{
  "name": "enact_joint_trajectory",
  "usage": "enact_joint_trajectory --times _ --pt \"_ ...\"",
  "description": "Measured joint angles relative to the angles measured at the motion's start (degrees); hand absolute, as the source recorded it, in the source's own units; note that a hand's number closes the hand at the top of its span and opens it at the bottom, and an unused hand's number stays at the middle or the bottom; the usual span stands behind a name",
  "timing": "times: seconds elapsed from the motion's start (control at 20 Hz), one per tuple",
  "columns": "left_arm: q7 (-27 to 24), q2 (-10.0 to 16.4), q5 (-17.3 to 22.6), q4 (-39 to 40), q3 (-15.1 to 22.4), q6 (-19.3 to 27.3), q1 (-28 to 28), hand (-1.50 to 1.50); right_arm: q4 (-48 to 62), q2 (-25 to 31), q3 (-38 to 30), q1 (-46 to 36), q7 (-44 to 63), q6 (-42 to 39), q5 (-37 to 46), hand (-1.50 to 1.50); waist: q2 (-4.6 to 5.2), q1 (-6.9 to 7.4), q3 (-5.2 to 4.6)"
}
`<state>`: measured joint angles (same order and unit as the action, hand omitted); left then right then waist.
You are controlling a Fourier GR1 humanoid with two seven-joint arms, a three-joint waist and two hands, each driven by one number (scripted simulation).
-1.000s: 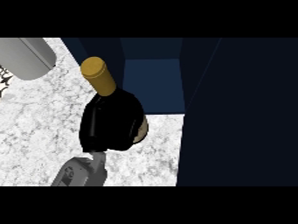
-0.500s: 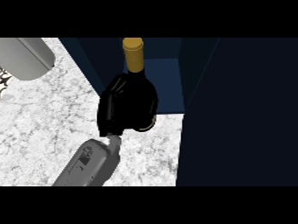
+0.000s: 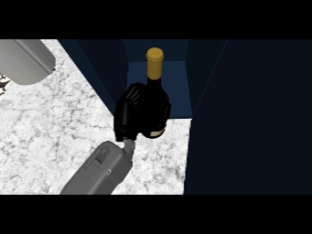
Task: Pick up the wine, place it into the cabinet and close the cabinet
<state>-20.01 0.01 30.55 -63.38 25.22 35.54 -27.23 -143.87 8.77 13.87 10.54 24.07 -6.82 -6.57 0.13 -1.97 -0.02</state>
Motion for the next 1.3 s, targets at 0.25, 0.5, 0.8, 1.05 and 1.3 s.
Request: enact_joint_trajectory --times 0.25,0.5,0.8,1.05,1.3 --pt "-5.2 0.0 5.5 5.6 0.9 -0.4 -1.8 1.50 -0.1 -0.2 -0.1 0.0 0.7 -0.5 -0.4 -1.50 0.05 -0.20 -0.03" --pt "-8.2 0.0 10.9 12.3 -1.3 -3.8 -5.4 1.50 -0.1 -0.4 -0.4 0.4 -0.1 -1.2 -0.5 -1.50 0.09 -0.25 -0.03" --pt "-9.7 0.0 15.4 18.9 -1.8 -5.2 -10.2 1.50 0.0 -0.8 -0.8 0.7 0.1 -1.6 -0.7 -1.50 0.11 -0.31 -0.02" --pt "-9.7 0.0 17.8 24.0 -2.5 -4.8 -15.4 1.50 0.1 -1.3 -1.3 0.0 0.8 -1.6 -0.9 -1.50 0.12 -0.35 -0.01" --pt "-10.2 0.0 19.7 28.8 -3.4 -4.6 -19.2 1.50 0.3 -1.4 -1.9 0.2 0.3 -2.4 -1.0 -1.50 0.30 -0.38 -0.04"
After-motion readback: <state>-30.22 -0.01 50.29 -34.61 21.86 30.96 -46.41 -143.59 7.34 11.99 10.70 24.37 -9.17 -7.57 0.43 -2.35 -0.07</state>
